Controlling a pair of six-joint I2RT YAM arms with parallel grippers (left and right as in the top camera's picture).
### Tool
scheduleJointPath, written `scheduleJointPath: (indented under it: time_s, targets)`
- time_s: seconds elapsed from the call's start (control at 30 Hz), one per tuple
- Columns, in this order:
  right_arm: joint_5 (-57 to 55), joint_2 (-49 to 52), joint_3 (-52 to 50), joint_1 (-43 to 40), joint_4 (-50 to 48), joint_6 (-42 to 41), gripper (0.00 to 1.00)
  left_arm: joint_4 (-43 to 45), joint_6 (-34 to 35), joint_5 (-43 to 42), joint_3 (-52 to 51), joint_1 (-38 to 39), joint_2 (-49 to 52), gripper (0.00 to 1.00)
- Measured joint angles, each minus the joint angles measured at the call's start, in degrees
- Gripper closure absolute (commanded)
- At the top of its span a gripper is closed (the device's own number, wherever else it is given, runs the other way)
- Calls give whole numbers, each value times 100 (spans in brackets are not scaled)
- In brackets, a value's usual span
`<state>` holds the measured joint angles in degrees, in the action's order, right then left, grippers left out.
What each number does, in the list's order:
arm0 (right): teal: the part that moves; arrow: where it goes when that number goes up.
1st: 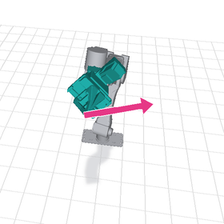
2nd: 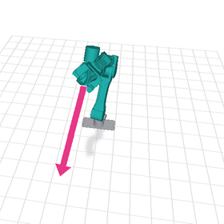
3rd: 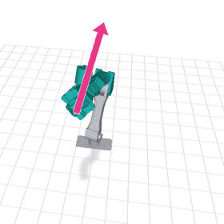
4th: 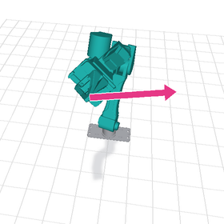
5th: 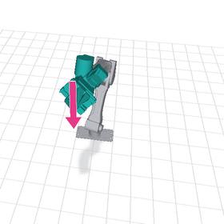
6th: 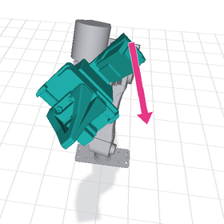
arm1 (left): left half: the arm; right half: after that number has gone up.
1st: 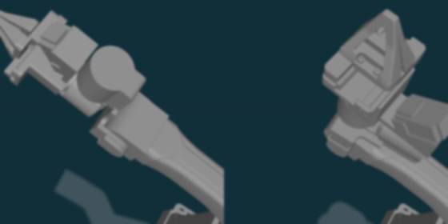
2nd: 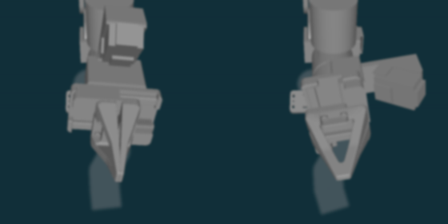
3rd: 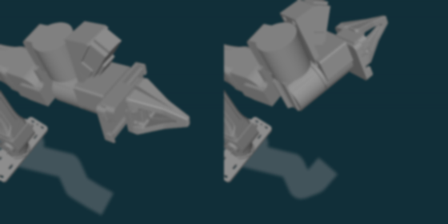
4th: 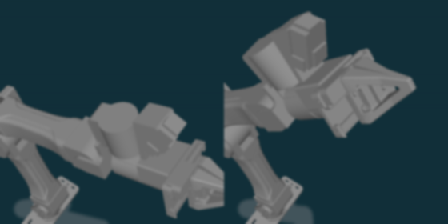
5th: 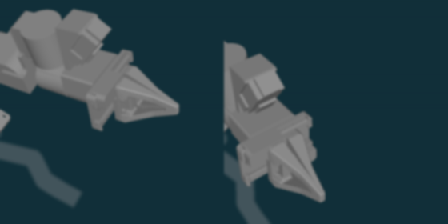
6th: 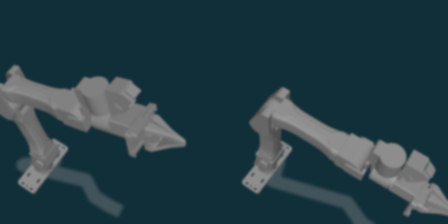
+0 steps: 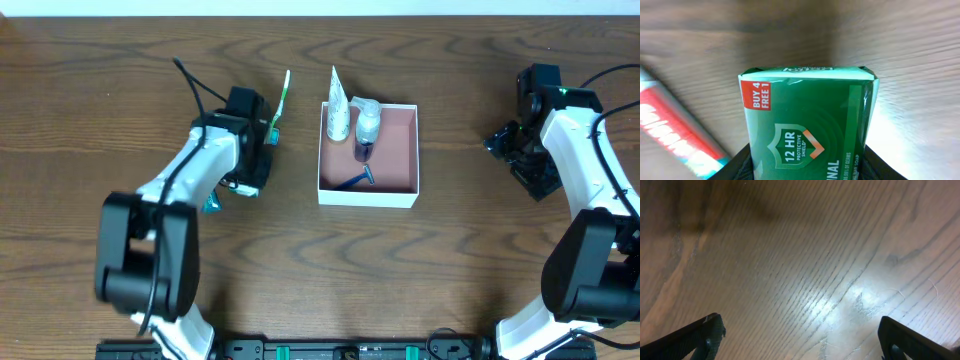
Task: Pack container
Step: 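Lift the Dettol box and carry it right over the white box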
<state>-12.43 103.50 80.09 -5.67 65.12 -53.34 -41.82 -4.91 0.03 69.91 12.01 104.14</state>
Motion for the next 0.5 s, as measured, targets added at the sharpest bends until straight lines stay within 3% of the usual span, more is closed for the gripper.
scheduleJointPath:
  time_s: [0.27,0.5]
  targets:
    - [0,0,0,0,0,0,1,-52,365,-258,203,85,-1963,61]
    - [0,0,0,0,0,0,1,50,533,-702,205,914,-3108,61]
